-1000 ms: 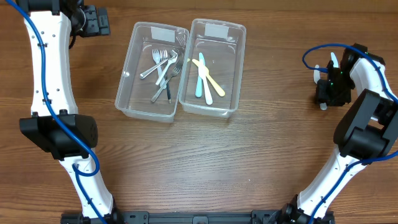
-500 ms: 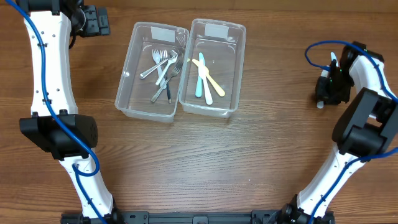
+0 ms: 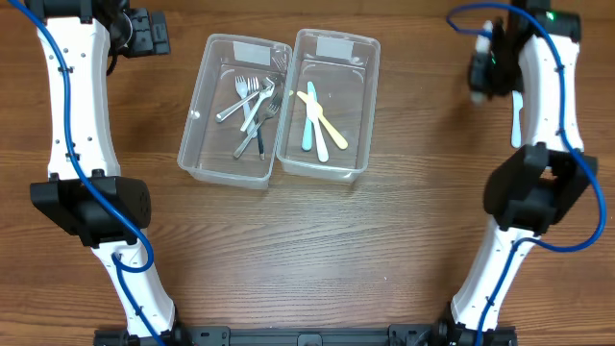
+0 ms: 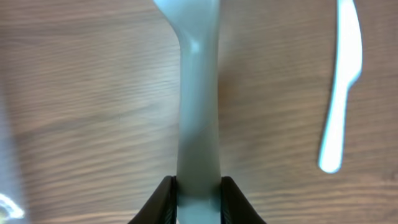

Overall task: Pack container
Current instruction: 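Lift the white knife with the right gripper toward the right container, then release the white knife into the right container and withdraw right gripper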

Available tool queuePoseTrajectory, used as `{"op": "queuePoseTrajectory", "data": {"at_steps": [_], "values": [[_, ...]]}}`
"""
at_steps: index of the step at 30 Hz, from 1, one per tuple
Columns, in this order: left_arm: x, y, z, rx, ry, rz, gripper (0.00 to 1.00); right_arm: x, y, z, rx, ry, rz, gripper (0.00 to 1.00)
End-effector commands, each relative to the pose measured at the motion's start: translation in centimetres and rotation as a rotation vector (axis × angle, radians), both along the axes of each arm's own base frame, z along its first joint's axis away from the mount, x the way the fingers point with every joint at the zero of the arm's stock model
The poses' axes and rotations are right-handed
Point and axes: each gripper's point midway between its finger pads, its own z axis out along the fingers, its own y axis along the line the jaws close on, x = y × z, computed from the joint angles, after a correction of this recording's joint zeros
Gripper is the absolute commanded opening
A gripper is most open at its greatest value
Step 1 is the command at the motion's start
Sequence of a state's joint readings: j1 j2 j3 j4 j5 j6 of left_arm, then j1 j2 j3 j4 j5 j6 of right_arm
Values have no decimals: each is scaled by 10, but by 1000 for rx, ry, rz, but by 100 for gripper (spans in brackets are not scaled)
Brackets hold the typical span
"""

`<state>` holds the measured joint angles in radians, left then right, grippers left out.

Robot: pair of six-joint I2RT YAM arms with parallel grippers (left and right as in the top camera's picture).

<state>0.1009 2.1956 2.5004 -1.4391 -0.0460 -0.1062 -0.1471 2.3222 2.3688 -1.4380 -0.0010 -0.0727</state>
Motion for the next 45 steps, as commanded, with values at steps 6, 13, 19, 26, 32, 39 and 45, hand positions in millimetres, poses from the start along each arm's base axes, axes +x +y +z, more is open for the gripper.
{"op": "queuePoseTrajectory", "data": {"at_steps": [6,13,19,26,32,39,45], "values": [[1,5,3,-3,-14,30,100,14,137,65,99,-153,149,9],[1,5,3,-3,-14,30,100,-21,227,42,142,-35,196,9],[1,5,3,-3,-14,30,100,-39,273,-16,115,45,222,8],[1,5,3,-3,-14,30,100,-36,270,-36,-12,15,320,39],[1,5,3,-2,-14,31,100,12,241,32,-16,-190,314,76],[1,5,3,-3,-14,30,100,53,132,73,-127,-320,131,81],[1,5,3,-3,-14,30,100,58,-3,63,-176,-300,-12,88]]}}
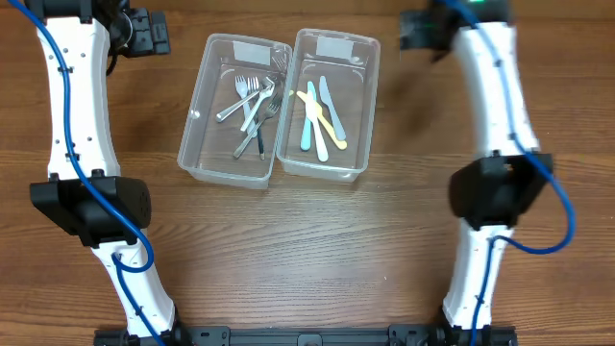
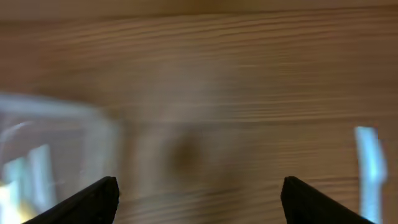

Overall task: Pack container
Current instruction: 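Release the white knife into the right container and withdraw right gripper, then lower the right gripper onto the last white knife and grasp it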

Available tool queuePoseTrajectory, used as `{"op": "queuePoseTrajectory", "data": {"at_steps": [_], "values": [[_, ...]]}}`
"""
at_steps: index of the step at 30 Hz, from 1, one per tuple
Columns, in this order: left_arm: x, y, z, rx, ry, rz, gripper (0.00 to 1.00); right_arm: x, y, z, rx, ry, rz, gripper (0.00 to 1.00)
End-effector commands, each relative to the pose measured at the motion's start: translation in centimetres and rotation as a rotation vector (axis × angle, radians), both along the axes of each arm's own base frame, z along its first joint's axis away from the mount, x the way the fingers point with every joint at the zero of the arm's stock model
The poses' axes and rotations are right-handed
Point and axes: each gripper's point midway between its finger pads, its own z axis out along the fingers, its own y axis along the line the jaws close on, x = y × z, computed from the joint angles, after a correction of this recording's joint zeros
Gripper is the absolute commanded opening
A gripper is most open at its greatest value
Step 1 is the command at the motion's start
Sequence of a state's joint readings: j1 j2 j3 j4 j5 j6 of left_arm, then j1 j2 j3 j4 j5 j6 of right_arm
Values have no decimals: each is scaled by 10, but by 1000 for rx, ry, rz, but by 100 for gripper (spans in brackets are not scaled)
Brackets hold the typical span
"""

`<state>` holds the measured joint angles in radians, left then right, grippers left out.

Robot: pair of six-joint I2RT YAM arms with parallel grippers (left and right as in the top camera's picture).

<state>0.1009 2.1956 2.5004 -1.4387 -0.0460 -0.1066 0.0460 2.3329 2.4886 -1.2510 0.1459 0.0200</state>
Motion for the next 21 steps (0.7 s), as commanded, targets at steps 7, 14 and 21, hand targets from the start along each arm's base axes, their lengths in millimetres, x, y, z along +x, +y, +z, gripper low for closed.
{"op": "queuePoseTrajectory", "data": {"at_steps": [7,14,21], "values": [[1,5,3,-3,-13,30,100,-44,-177,-34,131,79,-202,89],[1,5,3,-2,-13,30,100,-83,-211,-95,172,210,-206,86],[1,5,3,-3,-13,30,100,-92,-198,-125,202,258,-162,86]]}}
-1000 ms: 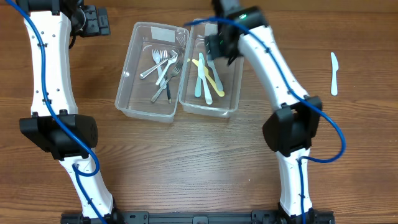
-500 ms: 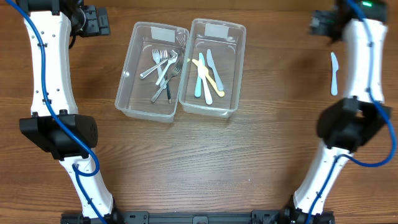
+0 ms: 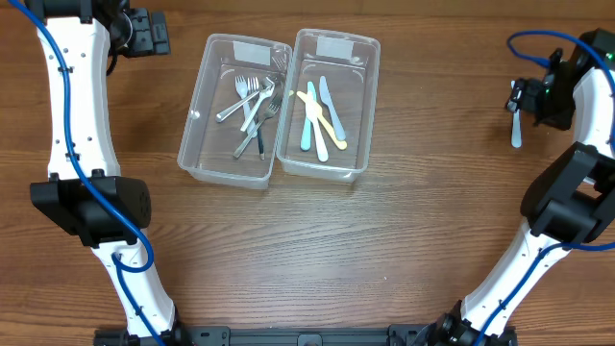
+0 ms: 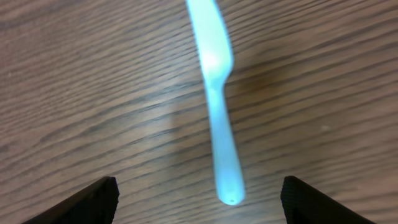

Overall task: Pack container
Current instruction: 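Lower the right gripper onto the last white knife and grasp it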

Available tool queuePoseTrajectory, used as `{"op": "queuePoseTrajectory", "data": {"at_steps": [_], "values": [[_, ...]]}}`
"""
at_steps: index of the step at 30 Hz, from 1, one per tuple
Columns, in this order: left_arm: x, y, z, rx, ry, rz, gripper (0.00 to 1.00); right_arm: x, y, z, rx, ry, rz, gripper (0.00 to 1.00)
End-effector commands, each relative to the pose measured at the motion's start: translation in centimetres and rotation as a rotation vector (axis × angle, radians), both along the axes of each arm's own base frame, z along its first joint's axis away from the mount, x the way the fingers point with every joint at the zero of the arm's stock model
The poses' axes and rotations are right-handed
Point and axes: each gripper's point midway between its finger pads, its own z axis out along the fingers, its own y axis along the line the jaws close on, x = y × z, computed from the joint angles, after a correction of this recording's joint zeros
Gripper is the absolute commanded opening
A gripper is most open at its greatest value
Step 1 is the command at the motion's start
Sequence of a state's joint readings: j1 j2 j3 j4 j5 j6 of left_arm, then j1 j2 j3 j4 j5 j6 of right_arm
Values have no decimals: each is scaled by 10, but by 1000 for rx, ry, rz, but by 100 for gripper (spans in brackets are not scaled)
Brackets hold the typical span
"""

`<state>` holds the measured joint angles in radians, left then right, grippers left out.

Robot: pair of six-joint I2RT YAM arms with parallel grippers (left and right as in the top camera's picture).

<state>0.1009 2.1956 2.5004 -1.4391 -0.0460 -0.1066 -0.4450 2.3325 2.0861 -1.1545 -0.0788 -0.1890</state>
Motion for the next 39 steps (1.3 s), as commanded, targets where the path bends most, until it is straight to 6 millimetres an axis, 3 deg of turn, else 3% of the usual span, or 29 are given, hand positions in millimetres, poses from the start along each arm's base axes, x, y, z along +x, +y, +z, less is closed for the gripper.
{"op": "queuePoseTrajectory", "data": {"at_steps": [1,5,11,22,27,34,39], "values": [[1,5,3,-3,-14,30,100,-2,10,-3,20,-10,41,86],[1,5,3,-3,-14,30,100,-19,7,-29,2,56,25,82],[1,5,3,-3,-14,30,100,-27,6,-47,-5,79,13,77],[1,5,3,-2,-14,30,100,-33,-6,-47,-58,109,-82,58],[1,5,3,-2,-14,30,100,-34,-5,-47,-57,115,-83,42],[1,5,3,-3,-14,30,100,-34,-5,-48,-56,116,-84,34],[1,5,3,-2,-14,30,100,-38,-2,-48,-44,132,-85,21]]}}
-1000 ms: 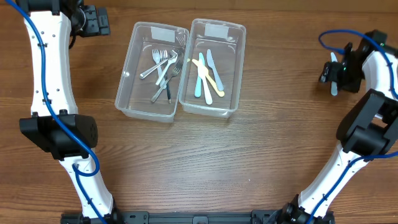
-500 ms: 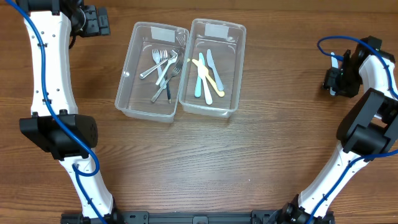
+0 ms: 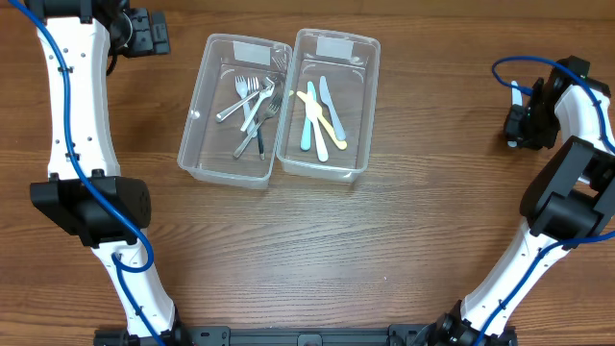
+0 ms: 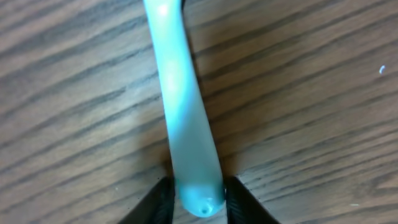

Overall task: Pack container
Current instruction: 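Lower the right gripper onto the last white knife and grasp it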

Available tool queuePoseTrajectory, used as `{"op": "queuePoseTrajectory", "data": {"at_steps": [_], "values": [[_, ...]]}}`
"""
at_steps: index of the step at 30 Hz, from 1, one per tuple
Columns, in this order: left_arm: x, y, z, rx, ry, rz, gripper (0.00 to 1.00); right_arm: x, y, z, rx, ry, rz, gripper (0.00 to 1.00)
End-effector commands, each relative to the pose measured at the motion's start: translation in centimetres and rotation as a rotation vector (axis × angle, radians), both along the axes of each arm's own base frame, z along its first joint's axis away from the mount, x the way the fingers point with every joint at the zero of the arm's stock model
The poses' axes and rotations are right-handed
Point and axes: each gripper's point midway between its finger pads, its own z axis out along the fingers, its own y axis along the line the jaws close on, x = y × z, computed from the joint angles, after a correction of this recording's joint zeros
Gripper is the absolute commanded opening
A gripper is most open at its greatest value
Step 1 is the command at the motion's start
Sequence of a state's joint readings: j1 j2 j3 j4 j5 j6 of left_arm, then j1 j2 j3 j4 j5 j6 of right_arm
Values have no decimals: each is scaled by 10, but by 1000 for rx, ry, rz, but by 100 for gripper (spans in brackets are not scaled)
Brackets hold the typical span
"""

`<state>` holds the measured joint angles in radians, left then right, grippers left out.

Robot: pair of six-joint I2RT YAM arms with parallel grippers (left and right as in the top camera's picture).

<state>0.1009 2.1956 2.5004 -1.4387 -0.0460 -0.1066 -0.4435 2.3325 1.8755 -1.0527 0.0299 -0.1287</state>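
Note:
Two clear plastic containers stand side by side at the back of the table. The left container (image 3: pixel 233 111) holds several metal forks; the right container (image 3: pixel 329 104) holds three plastic knives. A light blue plastic knife (image 4: pixel 185 118) lies flat on the wood at the far right, its tip (image 3: pixel 516 94) showing past the arm. My right gripper (image 4: pixel 198 196) is low on the table, shut on the knife's handle end, one finger on each side. My left gripper (image 3: pixel 144 34) is parked at the back left, away from both containers; its jaws cannot be made out.
The right arm's blue cable (image 3: pixel 509 67) loops above the knife near the table's right edge. Bare wooden table (image 3: pixel 317 250) stretches between the containers and the front edge.
My right gripper was open above the light blue knife. Now it is down at the table and shut on the knife's handle end. The containers and left arm are unchanged.
At first my right gripper held a pale plastic knife at the far right, with the blue one lying beside it. Then it was open by the right container, which had gained a third knife. Then it hung open over the blue knife, and now grips it.

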Motion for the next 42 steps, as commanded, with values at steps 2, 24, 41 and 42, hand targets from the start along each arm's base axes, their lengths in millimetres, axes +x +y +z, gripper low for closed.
{"op": "queuePoseTrajectory", "data": {"at_steps": [2,24,41,42], "values": [[1,5,3,-2,-13,30,100,-3,1,10,1,-5,-36,15],[1,5,3,-2,-13,30,100,23,15,20,20,-87,-15,53],[1,5,3,-3,-13,30,100,52,-6,4,-50,-184,-83,57],[1,5,3,-2,-13,30,100,50,-6,-2,-46,-172,-84,57]]}}
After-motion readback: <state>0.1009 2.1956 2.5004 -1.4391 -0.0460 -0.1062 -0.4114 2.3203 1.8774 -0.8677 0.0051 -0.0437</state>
